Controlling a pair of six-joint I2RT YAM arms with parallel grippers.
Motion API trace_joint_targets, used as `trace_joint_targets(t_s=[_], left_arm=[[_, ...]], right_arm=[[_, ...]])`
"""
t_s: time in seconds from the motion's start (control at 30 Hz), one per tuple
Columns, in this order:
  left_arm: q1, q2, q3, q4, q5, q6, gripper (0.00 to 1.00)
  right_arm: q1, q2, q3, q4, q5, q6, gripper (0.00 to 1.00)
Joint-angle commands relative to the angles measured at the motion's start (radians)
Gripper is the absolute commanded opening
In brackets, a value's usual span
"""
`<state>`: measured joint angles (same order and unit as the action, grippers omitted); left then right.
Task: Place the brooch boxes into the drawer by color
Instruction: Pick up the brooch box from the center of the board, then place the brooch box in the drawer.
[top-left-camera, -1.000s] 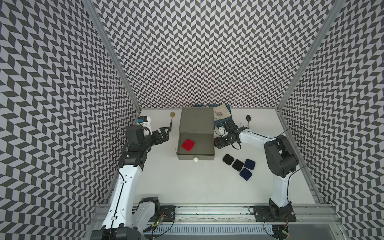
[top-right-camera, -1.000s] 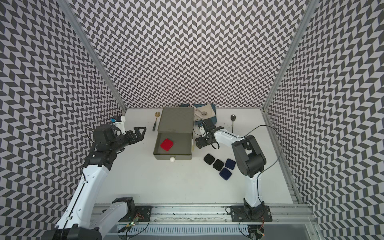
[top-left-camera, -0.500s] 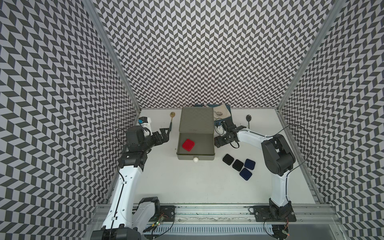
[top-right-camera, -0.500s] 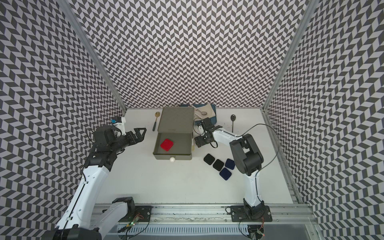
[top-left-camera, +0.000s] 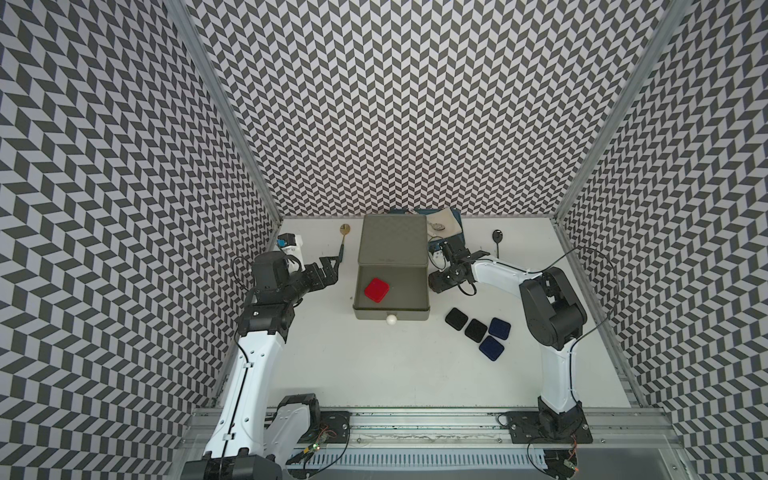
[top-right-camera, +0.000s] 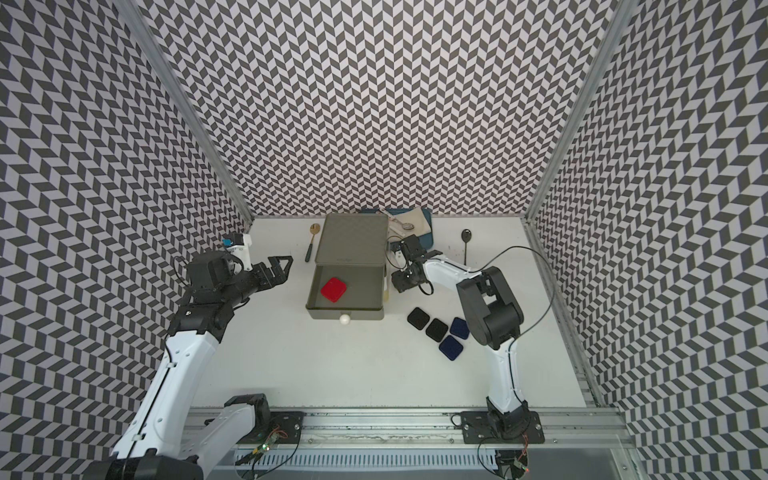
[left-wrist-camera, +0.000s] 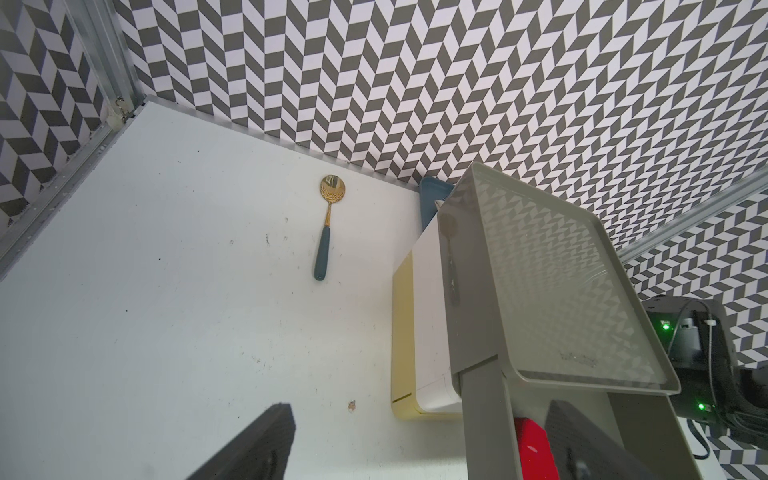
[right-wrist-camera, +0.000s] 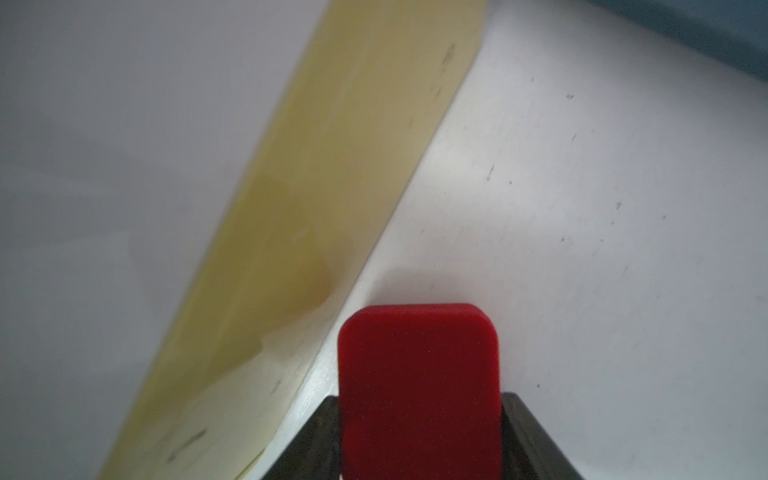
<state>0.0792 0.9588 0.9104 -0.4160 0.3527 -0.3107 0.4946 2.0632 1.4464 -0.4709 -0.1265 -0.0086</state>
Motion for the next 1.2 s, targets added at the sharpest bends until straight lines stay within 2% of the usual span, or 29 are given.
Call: trace_joint_targets(t_s=[0.0, 0.27, 0.5, 0.97, 1.17], left_arm=[[0.005, -0.012, 0.01, 0.002, -0.007, 0.01, 1.0], [0.005, -0.011, 0.015, 0.0, -0.006, 0.01, 1.0], [0.005, -0.014, 0.022, -0.004, -0.008, 0.012, 1.0], [0.005, -0.023, 0.012, -0.003, -0.006, 0.007, 1.0], [0.005, -0.026, 0.014, 0.0, 0.002, 0.001, 1.0]], right_arm=[[0.007, 0.017, 0.016, 0.003, 0.01, 0.002, 0.52], [0.005, 0.002, -0.001, 0.0, 0.017, 0.002, 0.48], [-0.004, -0.078, -0.019, 0.0, 0.015, 0.012, 0.48], [-0.026, -0.402, -0.057, -0.091, 0.115, 0.012, 0.48], [-0.027, -0.538, -0.022, -0.123, 0.101, -0.002, 0.48]])
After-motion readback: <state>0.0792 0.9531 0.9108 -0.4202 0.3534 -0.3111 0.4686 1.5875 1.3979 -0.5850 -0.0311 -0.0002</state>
